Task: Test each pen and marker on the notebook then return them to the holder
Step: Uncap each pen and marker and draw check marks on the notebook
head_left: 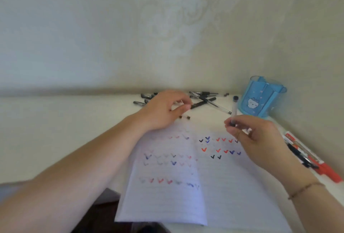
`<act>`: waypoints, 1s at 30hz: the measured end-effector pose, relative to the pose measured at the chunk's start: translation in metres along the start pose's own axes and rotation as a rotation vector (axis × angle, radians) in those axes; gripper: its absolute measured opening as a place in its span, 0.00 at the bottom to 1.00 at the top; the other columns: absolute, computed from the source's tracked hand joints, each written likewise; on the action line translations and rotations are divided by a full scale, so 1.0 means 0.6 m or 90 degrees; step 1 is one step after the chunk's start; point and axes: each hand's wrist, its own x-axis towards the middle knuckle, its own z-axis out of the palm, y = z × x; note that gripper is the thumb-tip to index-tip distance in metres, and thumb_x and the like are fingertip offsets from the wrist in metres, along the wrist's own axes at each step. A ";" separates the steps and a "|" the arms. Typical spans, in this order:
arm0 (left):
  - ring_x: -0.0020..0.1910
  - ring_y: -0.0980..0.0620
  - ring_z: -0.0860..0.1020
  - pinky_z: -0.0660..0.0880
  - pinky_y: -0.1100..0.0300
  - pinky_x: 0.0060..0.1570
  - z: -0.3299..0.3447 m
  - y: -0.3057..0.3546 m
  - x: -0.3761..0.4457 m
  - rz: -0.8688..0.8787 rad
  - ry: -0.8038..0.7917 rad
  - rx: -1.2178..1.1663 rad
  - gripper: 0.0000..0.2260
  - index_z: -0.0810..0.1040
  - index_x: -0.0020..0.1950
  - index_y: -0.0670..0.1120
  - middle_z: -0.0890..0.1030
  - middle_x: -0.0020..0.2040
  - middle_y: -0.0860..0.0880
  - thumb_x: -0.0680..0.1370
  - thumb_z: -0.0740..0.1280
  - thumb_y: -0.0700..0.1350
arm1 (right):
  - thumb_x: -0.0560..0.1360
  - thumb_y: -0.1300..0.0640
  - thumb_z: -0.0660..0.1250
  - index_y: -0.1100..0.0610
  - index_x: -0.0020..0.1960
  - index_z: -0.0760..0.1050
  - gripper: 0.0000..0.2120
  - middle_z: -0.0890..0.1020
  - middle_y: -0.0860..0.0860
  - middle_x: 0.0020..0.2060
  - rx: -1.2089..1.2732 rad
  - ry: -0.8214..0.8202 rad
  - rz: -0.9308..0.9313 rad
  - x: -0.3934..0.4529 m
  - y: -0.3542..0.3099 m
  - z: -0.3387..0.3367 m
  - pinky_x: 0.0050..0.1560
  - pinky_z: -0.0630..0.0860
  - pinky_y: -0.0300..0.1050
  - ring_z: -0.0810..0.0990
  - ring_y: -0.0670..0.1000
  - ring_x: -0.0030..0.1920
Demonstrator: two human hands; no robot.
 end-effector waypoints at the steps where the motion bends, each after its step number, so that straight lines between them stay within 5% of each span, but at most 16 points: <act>1: 0.51 0.57 0.77 0.72 0.59 0.55 -0.025 -0.005 -0.011 -0.019 -0.005 0.007 0.08 0.82 0.54 0.47 0.81 0.50 0.55 0.80 0.65 0.48 | 0.73 0.53 0.72 0.49 0.49 0.82 0.05 0.82 0.42 0.38 -0.055 0.011 -0.001 0.002 -0.018 -0.004 0.39 0.73 0.41 0.77 0.43 0.36; 4: 0.51 0.55 0.79 0.74 0.58 0.52 -0.112 -0.033 -0.085 -0.107 -0.028 0.025 0.09 0.82 0.55 0.48 0.83 0.52 0.52 0.81 0.64 0.48 | 0.69 0.48 0.73 0.44 0.55 0.79 0.14 0.82 0.40 0.34 -0.130 0.024 -0.071 0.013 -0.085 -0.010 0.36 0.73 0.44 0.73 0.41 0.29; 8: 0.49 0.57 0.78 0.73 0.61 0.49 -0.233 -0.074 -0.263 -0.242 0.038 0.079 0.07 0.82 0.54 0.50 0.82 0.51 0.57 0.80 0.65 0.49 | 0.68 0.53 0.75 0.47 0.43 0.77 0.08 0.81 0.35 0.40 0.155 -0.007 -0.110 0.036 -0.218 0.022 0.31 0.70 0.29 0.78 0.40 0.35; 13: 0.53 0.52 0.77 0.72 0.53 0.58 -0.376 -0.074 -0.496 -0.346 0.121 0.280 0.12 0.81 0.55 0.50 0.81 0.54 0.55 0.80 0.62 0.53 | 0.72 0.58 0.73 0.50 0.37 0.78 0.07 0.82 0.38 0.32 0.358 -0.161 -0.205 0.046 -0.400 0.127 0.33 0.71 0.26 0.79 0.40 0.33; 16: 0.58 0.50 0.76 0.69 0.53 0.62 -0.417 -0.062 -0.604 -0.359 0.131 0.349 0.17 0.80 0.57 0.49 0.81 0.57 0.53 0.80 0.59 0.57 | 0.71 0.55 0.73 0.49 0.37 0.78 0.06 0.83 0.42 0.34 0.296 -0.270 -0.343 0.011 -0.491 0.188 0.33 0.72 0.30 0.80 0.43 0.35; 19: 0.59 0.51 0.75 0.72 0.52 0.61 -0.424 -0.051 -0.664 -0.348 0.123 0.372 0.15 0.79 0.59 0.48 0.80 0.58 0.52 0.80 0.61 0.55 | 0.71 0.47 0.69 0.46 0.39 0.78 0.05 0.83 0.42 0.33 0.170 -0.375 -0.469 -0.028 -0.544 0.243 0.39 0.77 0.47 0.81 0.44 0.36; 21: 0.60 0.52 0.75 0.72 0.52 0.61 -0.425 -0.048 -0.679 -0.353 0.134 0.377 0.14 0.79 0.60 0.49 0.80 0.59 0.53 0.80 0.62 0.54 | 0.73 0.42 0.66 0.44 0.44 0.77 0.07 0.82 0.39 0.36 0.061 -0.412 -0.550 -0.050 -0.561 0.275 0.42 0.76 0.45 0.79 0.43 0.39; 25: 0.62 0.54 0.73 0.72 0.53 0.63 -0.423 -0.045 -0.683 -0.363 0.167 0.371 0.13 0.78 0.61 0.51 0.79 0.60 0.54 0.80 0.63 0.53 | 0.77 0.39 0.58 0.42 0.57 0.73 0.13 0.82 0.39 0.43 -0.064 -0.381 -0.679 -0.077 -0.569 0.305 0.44 0.72 0.41 0.78 0.45 0.46; 30: 0.61 0.56 0.73 0.69 0.61 0.61 -0.425 -0.041 -0.640 -0.358 0.190 0.337 0.11 0.78 0.60 0.52 0.78 0.59 0.56 0.80 0.63 0.52 | 0.76 0.43 0.61 0.43 0.49 0.77 0.08 0.80 0.40 0.34 0.006 -0.339 -0.742 -0.086 -0.560 0.256 0.35 0.74 0.42 0.78 0.44 0.35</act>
